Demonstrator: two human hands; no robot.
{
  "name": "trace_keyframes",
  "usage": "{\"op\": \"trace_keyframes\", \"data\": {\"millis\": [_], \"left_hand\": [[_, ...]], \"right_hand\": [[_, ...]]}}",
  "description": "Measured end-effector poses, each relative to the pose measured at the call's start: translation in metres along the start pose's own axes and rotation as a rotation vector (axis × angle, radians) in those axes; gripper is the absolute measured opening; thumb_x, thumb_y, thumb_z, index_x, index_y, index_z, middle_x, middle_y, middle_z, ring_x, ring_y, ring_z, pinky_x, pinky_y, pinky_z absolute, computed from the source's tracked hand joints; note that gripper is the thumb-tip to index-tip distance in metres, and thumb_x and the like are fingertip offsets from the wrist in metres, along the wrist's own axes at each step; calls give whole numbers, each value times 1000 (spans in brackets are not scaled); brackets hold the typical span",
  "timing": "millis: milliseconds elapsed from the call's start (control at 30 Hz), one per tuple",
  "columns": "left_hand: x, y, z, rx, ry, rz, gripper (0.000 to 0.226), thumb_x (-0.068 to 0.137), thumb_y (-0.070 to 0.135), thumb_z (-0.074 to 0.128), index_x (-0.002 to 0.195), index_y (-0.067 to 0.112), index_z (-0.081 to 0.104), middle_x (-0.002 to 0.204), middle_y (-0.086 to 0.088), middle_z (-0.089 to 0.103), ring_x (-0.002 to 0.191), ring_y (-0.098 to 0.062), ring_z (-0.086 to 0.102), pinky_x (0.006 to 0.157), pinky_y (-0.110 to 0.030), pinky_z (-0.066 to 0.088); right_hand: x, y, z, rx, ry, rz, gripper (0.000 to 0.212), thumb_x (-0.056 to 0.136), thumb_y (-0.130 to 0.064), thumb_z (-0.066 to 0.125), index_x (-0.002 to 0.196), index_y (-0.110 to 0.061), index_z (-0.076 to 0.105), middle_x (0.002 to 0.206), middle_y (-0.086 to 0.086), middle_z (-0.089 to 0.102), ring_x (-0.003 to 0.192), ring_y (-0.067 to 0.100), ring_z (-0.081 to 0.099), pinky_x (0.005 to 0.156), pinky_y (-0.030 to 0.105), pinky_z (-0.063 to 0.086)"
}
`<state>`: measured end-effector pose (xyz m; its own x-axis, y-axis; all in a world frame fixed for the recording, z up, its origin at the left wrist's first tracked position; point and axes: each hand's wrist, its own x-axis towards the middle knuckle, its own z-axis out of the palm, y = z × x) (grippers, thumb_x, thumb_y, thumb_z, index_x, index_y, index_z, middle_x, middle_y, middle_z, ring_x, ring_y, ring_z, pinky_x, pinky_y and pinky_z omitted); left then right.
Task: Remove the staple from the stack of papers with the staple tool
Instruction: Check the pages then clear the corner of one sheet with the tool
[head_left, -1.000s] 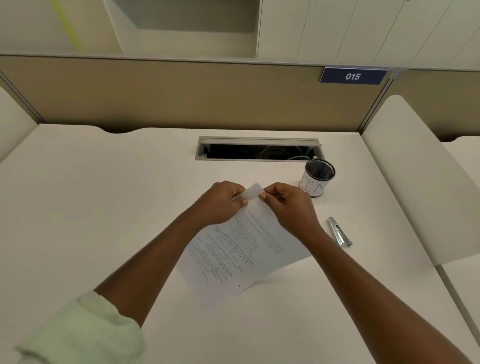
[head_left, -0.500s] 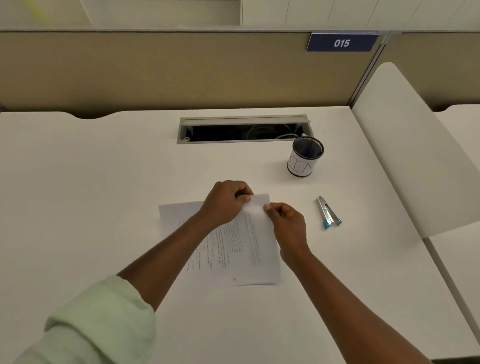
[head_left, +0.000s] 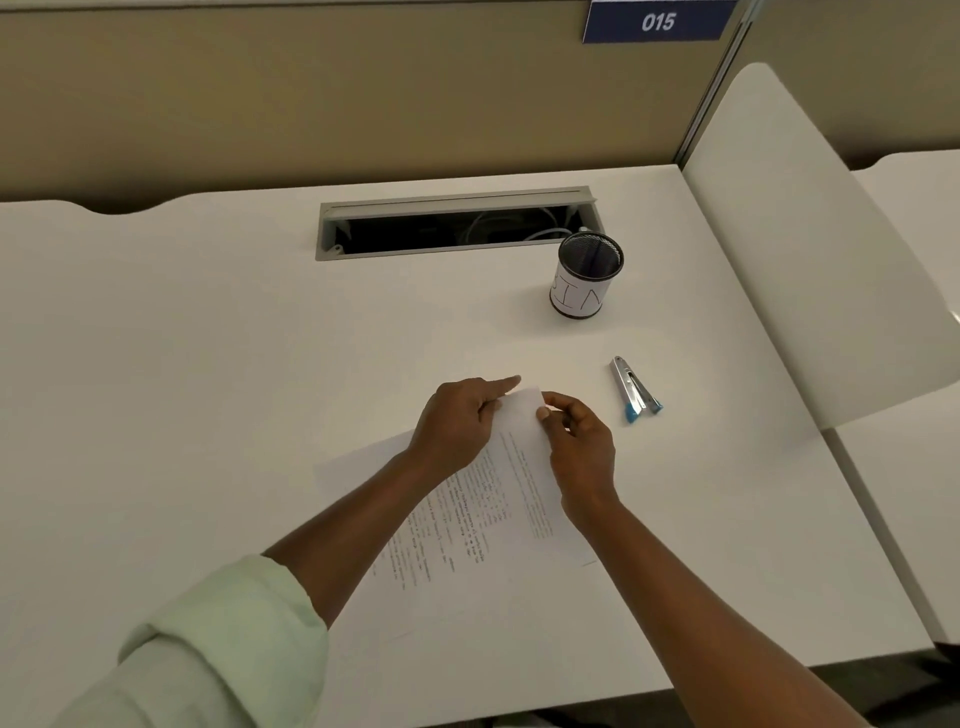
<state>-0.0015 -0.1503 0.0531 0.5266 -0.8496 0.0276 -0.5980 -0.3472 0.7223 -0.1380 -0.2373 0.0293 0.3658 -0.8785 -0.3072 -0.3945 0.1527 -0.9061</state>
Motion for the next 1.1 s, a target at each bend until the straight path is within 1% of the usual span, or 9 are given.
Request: {"op": "trace_keyframes", "data": {"millis": [167,367,467,633,767,867,900,967,1100], "left_hand": [[-4,-3,11,22,6,-11,33,99,6,52,125,12,71,120,-8,75,108,-20,69,93,-21,48],[-5,0,16,-3,31,1,29,97,5,53,118,7,73,117,-9,76,109,-22,70,99,-32,52],[-5,3,18,-8,46,-12,27,96,3,54,114,5,74,114,-11,77,106,-23,70,96,-29,51],[-4,7,21,-37,38,-103,19,96,9,59,106,8,75,101,-6,78,91,-19,70,82,-30,56],[1,6,24,-74,39,-222,11,94,12,64,94,10,75,90,-2,76,80,-12,64,66,-12,43],[4,6,23,-72,25,-245,10,93,10,65,90,10,75,86,1,73,77,-8,60,63,-9,38],[4,6,22,-74,22,-250,10,93,9,65,89,10,75,84,1,72,76,-6,60,63,-8,37],[5,4,20,-80,16,-253,10,92,7,66,87,10,74,81,2,71,74,-6,60,62,-9,38],[5,2,18,-72,15,-262,10,92,6,66,87,9,75,82,0,72,76,-8,61,63,-10,40]], "right_hand": [[0,10,-4,-9,1,1,14,97,-33,63,105,-43,70,95,-15,74,94,20,71,91,49,59],[-1,15,-5,-64,4,-30,20,98,-38,60,98,-57,65,85,-38,69,88,12,70,85,40,61],[-5,14,-4,-84,3,-53,24,98,-39,59,96,-63,63,84,-51,62,85,8,70,82,35,60],[-6,18,-4,-94,3,-78,29,95,-44,58,91,-73,61,86,-51,63,85,8,71,78,31,59],[-4,24,-4,-118,-19,-98,20,98,-37,60,110,-51,68,87,-28,72,83,10,71,81,37,61],[0,21,-12,-217,49,-226,29,96,-35,66,124,-32,66,93,-15,73,81,0,69,83,34,60],[4,20,-19,-290,112,-300,35,94,-35,69,128,-26,65,100,-8,73,87,3,69,84,36,59],[17,18,-34,-528,270,-390,55,90,-41,72,137,-15,58,121,9,66,109,27,64,89,44,53],[44,23,-68,-839,387,-161,93,80,-63,72,144,-2,44,139,22,51,121,43,52,94,51,46]]}}
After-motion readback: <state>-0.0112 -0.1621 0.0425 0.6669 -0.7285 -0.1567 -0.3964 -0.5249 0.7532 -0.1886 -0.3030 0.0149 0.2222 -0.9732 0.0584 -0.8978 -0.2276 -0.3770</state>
